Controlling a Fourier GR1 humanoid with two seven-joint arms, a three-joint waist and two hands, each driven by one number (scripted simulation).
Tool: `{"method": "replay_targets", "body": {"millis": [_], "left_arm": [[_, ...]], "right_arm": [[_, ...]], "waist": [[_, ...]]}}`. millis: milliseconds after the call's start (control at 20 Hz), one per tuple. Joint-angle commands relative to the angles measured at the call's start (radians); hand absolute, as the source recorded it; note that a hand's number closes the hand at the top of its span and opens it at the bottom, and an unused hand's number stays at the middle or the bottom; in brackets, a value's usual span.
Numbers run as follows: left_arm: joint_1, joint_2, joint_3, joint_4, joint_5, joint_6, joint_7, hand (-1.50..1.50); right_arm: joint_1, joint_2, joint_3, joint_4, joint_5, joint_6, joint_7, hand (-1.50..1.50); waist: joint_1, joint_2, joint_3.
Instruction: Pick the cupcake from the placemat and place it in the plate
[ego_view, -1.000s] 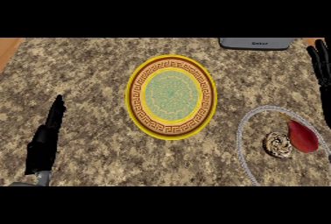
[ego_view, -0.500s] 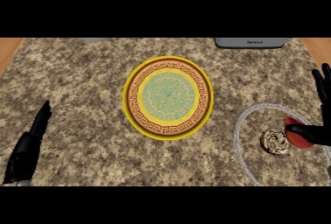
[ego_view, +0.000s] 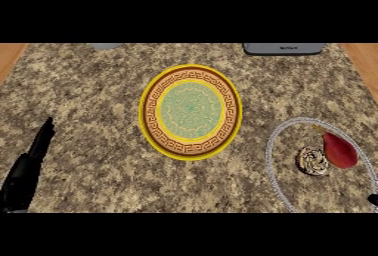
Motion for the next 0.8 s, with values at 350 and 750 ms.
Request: {"method": "replay_targets", "body": {"millis": [350,750], "left_arm": [[0.023,-0.03,0.002,0.0,-0.013,-0.016,-0.033,0.0],[0.009,-0.021,0.022,0.015,-0.027,-0.062,-0.025,0.0]], "right_arm": [[0.182,-0.341,-0.057,-0.037,0.154,0.252,0.167,-1.5],[0.006,-0.463,0.018,0.055,0.245,0.284,0.394,-1.5]], "waist": [[0.011,0.001,-0.001],[0.025,0.005,-0.001]]}}
